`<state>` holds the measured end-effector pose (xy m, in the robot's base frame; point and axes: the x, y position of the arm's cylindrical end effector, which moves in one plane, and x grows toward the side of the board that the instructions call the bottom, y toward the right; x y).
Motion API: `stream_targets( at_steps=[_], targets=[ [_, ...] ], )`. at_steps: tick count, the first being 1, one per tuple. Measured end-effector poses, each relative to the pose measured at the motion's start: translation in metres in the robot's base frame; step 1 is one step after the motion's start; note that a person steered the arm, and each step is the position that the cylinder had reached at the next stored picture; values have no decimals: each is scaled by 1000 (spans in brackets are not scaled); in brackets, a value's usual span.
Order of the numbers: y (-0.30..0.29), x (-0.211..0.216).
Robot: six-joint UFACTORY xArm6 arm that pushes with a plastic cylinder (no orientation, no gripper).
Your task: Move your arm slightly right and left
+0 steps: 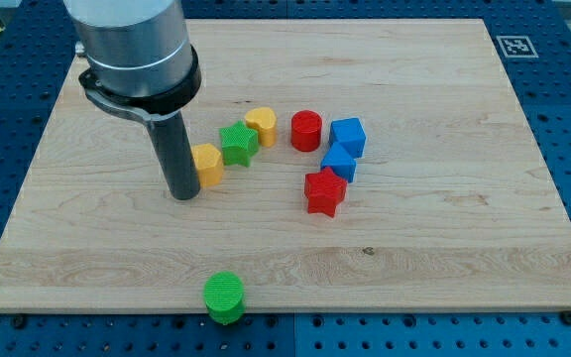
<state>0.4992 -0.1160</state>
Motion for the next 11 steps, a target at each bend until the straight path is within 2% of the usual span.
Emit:
stream_targets(
  at_steps=[8, 11],
  targets=[
    [50, 33],
    [-21, 38]
  ],
)
